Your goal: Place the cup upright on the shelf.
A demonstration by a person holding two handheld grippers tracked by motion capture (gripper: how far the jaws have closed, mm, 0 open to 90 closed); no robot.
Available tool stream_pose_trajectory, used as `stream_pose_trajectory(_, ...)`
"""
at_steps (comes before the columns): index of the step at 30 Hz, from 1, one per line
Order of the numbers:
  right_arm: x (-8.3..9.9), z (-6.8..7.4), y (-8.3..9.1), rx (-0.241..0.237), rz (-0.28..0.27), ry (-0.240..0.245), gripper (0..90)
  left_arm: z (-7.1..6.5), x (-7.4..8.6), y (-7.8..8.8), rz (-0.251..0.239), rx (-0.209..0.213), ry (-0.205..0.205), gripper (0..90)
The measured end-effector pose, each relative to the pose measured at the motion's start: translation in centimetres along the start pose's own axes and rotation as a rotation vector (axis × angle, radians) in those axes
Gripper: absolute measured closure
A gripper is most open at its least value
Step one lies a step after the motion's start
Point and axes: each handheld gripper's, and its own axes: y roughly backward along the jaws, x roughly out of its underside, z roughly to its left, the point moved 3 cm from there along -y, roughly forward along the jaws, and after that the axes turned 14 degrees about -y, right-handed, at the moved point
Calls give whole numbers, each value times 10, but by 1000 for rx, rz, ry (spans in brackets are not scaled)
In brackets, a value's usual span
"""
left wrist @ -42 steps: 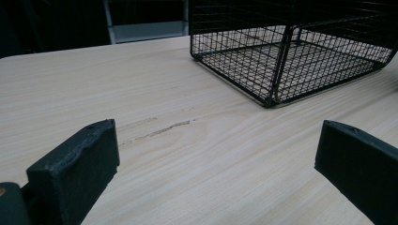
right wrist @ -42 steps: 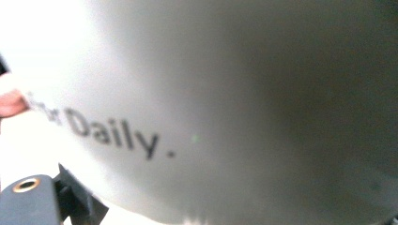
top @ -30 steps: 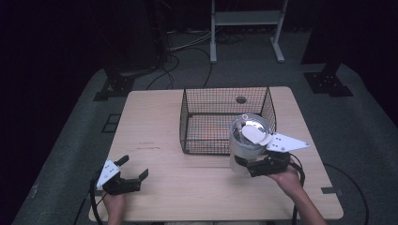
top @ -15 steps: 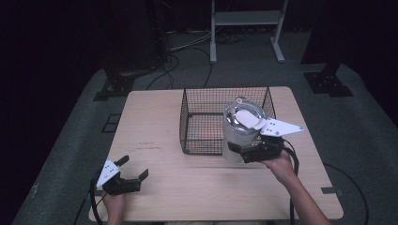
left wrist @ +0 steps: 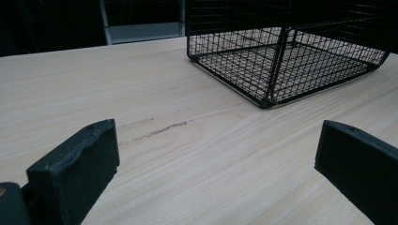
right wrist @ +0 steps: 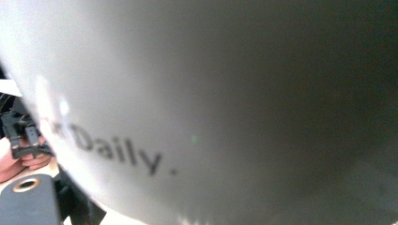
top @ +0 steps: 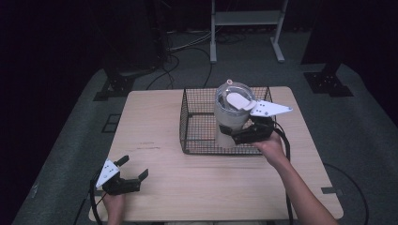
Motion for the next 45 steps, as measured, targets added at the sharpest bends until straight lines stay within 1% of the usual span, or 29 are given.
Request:
stream_pose_trajectory(3, -5, -2, -6, 0, -2, -2, 85, 0, 0, 0, 1, 1, 1, 0)
stream_pose_trajectory(4, -10, -5, -12, -6, -3, 0, 85, 0, 0, 0, -3, 0, 4, 0)
stream_pose_trajectory(5, -10, -5, -12, -6, -3, 0, 85, 0, 0, 0, -3, 0, 4, 0)
stream_pose_trajectory(8, -17, -9, -20, -8, -1, 1, 85, 0, 0, 0, -5, 2, 6, 0)
stream_pose_trajectory(11, -26, -14, -31, -17, -7, -11, 85, 0, 0, 0, -7, 3, 6, 0)
stream_pose_trajectory(12, -26, -14, -31, -17, -7, -11, 85, 0, 0, 0, -7, 3, 6, 0)
stream_pose_trajectory(13, -30, -18, -36, -17, -6, -9, 85, 0, 0, 0, -7, 3, 6, 0)
stream_pose_trajectory(15, -32, -19, -38, -13, -5, -8, 84, 1, 0, 1, -6, 5, 5, 0)
stream_pose_trajectory(16, -37, -21, -44, -13, -11, 10, 81, 1, 0, 1, -5, 5, 4, 0)
stream_pose_trajectory(17, -37, -21, -44, -13, -11, 10, 81, 1, 0, 1, -5, 6, 4, 0)
stream_pose_trajectory(21, -41, -26, -55, -24, 1, 2, 81, 1, 0, 1, -5, 7, 3, 0)
stream_pose_trajectory(22, -43, -28, -60, -19, 14, 13, 81, 1, 0, 1, -5, 7, 4, 0)
stream_pose_trajectory(23, -43, -28, -60, -19, 14, 13, 81, 1, 0, 1, -6, 7, 4, 0)
stream_pose_trajectory(24, -44, -30, -63, -19, 15, 21, 81, 1, 0, 1, -6, 8, 3, 0)
stream_pose_trajectory(25, -44, -32, -67, -25, 11, 17, 81, 1, 0, 1, -8, 8, 6, 0)
stream_pose_trajectory(26, -44, -32, -67, -25, 11, 17, 81, 1, 0, 1, -8, 8, 6, 0)
stream_pose_trajectory(27, -45, -35, -72, -38, 11, 1, 81, 1, 0, 1, -9, 9, 6, 0)
stream_pose_trajectory(29, -46, -37, -74, -40, 15, 0, 81, 1, 0, 1, -10, 10, 6, 0)
stream_pose_trajectory(30, -46, -38, -77, -38, 20, 1, 81, 1, 0, 2, -10, 10, 6, 0)
stream_pose_trajectory(31, -46, -42, -81, -42, 18, 13, 81, 1, 0, 2, -12, 10, 6, 0)
stream_pose_trajectory(34, -45, -45, -86, -50, 28, 13, 82, 1, 0, 2, -13, 11, 7, 0)
stream_pose_trajectory(35, -42, -50, -90, -57, 36, 17, 82, 1, 0, 2, -14, 12, 7, 0)
stream_pose_trajectory(36, -42, -50, -90, -57, 36, 17, 82, 1, 0, 2, -14, 12, 7, 0)
stream_pose_trajectory(38, -39, -54, -94, -58, 42, 15, 82, 1, 0, 2, -14, 12, 3, 0)
stream_pose_trajectory(41, -31, -63, -102, -68, 65, -3, 82, 1, 0, 2, -15, 14, 4, 0)
stream_pose_trajectory(42, -31, -63, -102, -68, 65, -3, 82, 1, 0, 2, -15, 14, 4, 0)
stream_pose_trajectory(44, -24, -68, -109, -77, 88, -11, 82, 1, 0, 2, -17, 15, 6, 0)
stream_pose_trajectory(45, -24, -68, -109, -77, 88, -11, 82, 1, 0, 2, -18, 15, 7, 0)
